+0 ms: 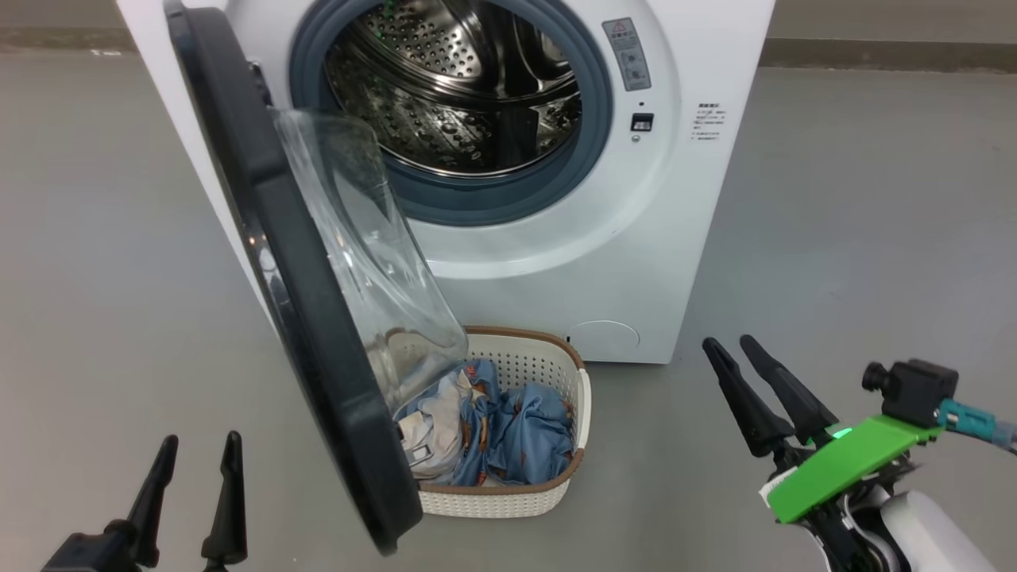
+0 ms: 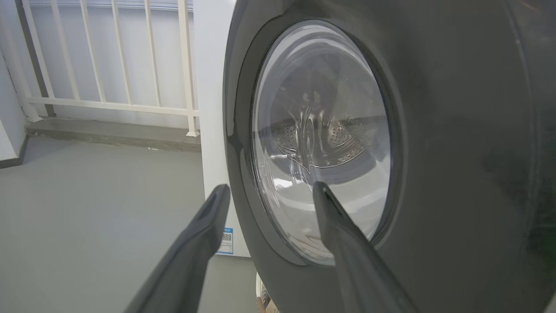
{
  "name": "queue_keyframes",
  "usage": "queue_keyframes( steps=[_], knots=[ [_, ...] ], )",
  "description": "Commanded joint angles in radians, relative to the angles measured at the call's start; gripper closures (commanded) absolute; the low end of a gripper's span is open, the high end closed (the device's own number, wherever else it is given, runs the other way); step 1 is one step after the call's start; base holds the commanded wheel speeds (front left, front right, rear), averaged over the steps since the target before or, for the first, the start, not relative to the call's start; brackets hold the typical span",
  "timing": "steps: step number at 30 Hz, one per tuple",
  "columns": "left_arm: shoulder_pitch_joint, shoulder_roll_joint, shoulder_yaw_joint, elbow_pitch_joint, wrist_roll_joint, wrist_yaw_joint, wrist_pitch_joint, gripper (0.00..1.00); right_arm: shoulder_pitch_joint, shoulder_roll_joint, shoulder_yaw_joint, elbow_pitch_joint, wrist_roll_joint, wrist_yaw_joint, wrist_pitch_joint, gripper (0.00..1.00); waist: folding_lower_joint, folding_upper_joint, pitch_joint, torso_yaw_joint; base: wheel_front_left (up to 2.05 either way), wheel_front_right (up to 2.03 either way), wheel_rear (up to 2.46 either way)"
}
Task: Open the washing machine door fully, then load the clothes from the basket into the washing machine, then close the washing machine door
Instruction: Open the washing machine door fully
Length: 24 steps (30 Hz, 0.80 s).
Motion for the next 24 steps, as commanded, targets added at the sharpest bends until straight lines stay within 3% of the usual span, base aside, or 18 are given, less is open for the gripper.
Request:
queue_keyframes(
  steps=[1,11,24],
  knots=[
    [-0.017,0.017,0.041,-0.031,0.006,-0.003,-0.008,0.00,0.008,-0.006,0.004,-0.022,-0.031,0.002,-0.036,0.00,0.0000,0.0000,0.001,-0.012,0.00,0.00,0.00],
    [0.011,0.009,0.047,-0.054,0.009,-0.003,-0.008,0.00,0.088,-0.002,-0.051,0.039,-0.231,0.002,-0.200,0.00,0.0000,0.0000,0.001,-0.045,0.00,0.00,0.00],
    [0.013,0.015,0.039,-0.053,0.007,-0.003,-0.008,0.00,0.132,0.107,-0.223,0.076,-0.515,0.002,-0.219,0.00,0.0000,0.0000,-0.002,-0.050,0.00,0.00,0.00]
  ],
)
